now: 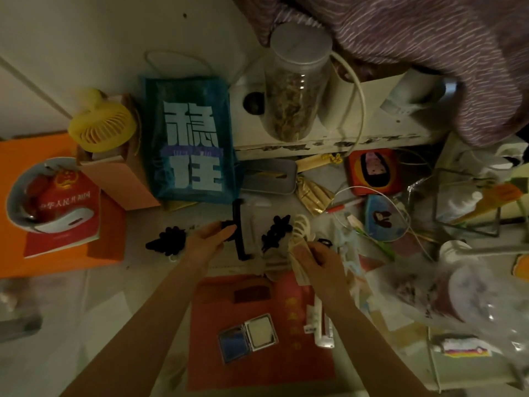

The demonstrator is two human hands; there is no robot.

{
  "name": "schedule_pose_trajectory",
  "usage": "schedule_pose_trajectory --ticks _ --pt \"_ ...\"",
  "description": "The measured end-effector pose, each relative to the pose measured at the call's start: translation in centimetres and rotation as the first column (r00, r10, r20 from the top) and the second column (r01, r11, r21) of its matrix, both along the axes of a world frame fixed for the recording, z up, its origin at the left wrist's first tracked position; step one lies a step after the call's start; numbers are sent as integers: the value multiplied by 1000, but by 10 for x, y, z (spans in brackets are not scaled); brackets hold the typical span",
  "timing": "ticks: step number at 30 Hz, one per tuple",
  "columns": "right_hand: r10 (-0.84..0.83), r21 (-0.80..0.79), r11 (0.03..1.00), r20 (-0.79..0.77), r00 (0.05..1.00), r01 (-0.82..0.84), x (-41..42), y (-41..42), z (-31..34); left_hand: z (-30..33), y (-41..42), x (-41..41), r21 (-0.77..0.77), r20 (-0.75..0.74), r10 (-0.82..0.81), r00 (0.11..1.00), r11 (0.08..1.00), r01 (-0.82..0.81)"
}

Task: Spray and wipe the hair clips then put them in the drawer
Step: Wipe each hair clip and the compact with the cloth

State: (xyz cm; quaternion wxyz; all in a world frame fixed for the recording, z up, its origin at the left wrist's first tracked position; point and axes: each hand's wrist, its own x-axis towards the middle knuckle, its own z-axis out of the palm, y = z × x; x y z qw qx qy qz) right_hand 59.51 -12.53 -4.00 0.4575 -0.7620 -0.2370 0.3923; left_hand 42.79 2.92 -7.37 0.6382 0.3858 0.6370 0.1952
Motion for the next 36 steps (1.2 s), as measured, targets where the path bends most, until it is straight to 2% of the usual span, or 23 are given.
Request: schedule_pose_trajectory --ticks 4,10,15,27,31,36 --pt "-32 -27 999 -16 999 31 -5 4 -7 -7 22 -10 -23 15 -174 985 984 174" --pt "-22 -79 997 -6 1000 22 -11 4 -16 -21 22 -10 -27 -33 -256 966 967 255" --pt "-3 -103 995 36 999 7 -15 6 -17 -34 10 1 -9 -56 -203 978 979 203" --pt "-52 -114 992 -23 998 49 -20 1 -15 -50 -3 2 124 -120 -155 981 978 170" --pt "-54 -87 995 -26 998 52 -21 -6 -13 -47 -9 0 145 -137 -180 974 969 199" --pt "-57 -41 998 -48 997 55 -23 -12 -3 -29 -17 -13 165 -149 -129 980 974 153"
